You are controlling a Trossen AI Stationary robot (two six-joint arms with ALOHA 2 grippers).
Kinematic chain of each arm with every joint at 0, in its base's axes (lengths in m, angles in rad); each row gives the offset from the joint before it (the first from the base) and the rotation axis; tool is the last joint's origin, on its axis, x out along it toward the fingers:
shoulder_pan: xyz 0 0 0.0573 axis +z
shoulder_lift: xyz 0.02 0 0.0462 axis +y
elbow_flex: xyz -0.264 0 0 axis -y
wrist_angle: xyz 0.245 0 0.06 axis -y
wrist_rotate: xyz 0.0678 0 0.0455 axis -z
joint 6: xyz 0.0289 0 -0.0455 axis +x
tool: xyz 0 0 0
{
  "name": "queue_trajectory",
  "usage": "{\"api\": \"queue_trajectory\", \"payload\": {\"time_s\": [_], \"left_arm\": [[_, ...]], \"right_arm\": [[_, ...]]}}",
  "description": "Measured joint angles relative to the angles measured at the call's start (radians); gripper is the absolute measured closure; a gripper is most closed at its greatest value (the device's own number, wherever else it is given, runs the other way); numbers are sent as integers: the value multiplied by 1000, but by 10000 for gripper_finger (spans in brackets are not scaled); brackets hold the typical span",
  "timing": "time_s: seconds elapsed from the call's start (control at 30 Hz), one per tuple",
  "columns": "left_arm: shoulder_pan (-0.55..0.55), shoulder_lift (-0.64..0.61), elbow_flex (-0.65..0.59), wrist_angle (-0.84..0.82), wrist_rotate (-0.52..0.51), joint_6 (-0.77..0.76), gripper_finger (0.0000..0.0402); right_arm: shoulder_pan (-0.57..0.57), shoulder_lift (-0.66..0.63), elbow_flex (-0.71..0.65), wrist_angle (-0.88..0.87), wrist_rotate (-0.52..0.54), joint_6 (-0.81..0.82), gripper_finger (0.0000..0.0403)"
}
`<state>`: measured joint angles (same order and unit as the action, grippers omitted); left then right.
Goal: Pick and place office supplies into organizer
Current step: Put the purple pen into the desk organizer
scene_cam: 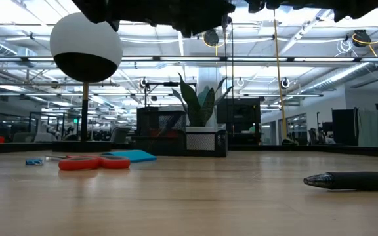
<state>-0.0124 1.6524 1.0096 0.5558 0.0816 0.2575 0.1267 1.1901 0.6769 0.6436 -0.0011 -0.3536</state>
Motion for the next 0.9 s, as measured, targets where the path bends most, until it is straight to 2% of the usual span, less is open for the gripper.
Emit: {"api": "queue_trajectory", "payload": {"time_s": [0.5, 0.7, 0.8, 0.9], "left_arm": [[-2, 0, -1, 20, 58, 19, 344], [-1, 0, -2, 22, 56, -5, 344], [-1, 0, -2, 23, 53, -16, 344], [1, 0, -2, 24, 44, -35, 344]], "right_arm": [[-1, -1, 0, 8, 7, 2, 373], [-1, -1, 0, 5, 9, -20, 311], [-1, -1, 0, 2, 14, -43, 291], [3, -10, 0, -18, 65, -61, 279]]}}
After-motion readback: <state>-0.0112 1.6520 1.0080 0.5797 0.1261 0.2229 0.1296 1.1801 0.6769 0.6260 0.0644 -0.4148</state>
